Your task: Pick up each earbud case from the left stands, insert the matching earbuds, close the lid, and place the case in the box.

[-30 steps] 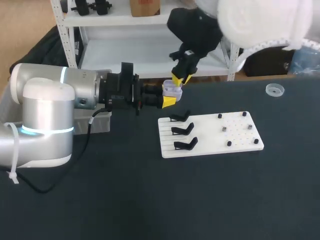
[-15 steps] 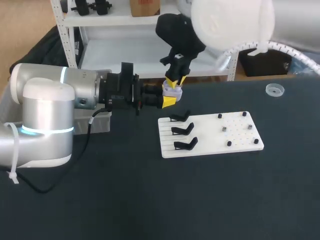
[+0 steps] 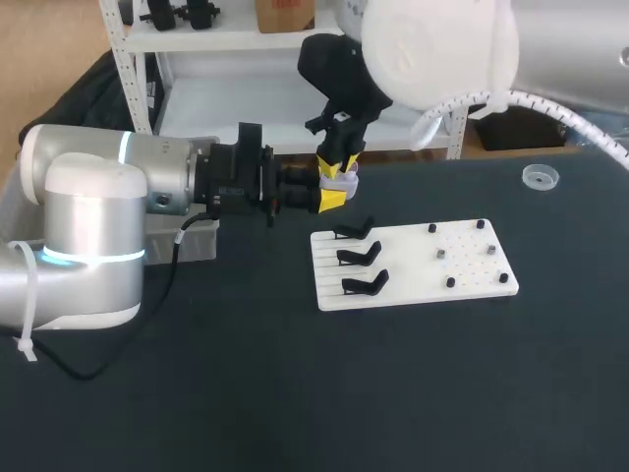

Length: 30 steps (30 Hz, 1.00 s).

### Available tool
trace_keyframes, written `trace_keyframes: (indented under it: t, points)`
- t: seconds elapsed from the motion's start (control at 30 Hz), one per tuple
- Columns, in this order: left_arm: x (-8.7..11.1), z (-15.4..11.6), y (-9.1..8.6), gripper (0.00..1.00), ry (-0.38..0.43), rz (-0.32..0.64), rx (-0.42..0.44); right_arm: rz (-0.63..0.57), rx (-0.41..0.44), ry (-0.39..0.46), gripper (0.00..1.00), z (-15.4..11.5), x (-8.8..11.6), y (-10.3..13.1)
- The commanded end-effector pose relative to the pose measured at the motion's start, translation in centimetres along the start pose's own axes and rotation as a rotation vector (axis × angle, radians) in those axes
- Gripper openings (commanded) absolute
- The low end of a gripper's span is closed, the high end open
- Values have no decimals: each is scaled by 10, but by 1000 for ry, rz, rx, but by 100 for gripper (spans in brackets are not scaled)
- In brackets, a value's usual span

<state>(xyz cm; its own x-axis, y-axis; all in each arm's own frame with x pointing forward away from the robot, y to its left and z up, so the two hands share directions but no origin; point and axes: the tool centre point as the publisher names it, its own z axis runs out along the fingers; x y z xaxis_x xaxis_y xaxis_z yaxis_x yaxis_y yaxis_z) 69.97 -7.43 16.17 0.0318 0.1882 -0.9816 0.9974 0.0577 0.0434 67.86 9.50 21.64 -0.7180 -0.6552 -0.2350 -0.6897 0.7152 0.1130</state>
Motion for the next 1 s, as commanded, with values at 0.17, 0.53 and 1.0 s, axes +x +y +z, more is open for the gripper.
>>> trace_keyframes:
  t: [0.17,0.53,1.0]
  points:
    - [0,0,-1,0,-2,1,-5,1,9,3,0,3,-4,-2]
    - [0,0,-1,0,-2,1,-5,-4,13,11,0,7,-6,-2]
    - [0,0,-1,0,-2,1,-5,-11,18,24,0,11,-4,-3]
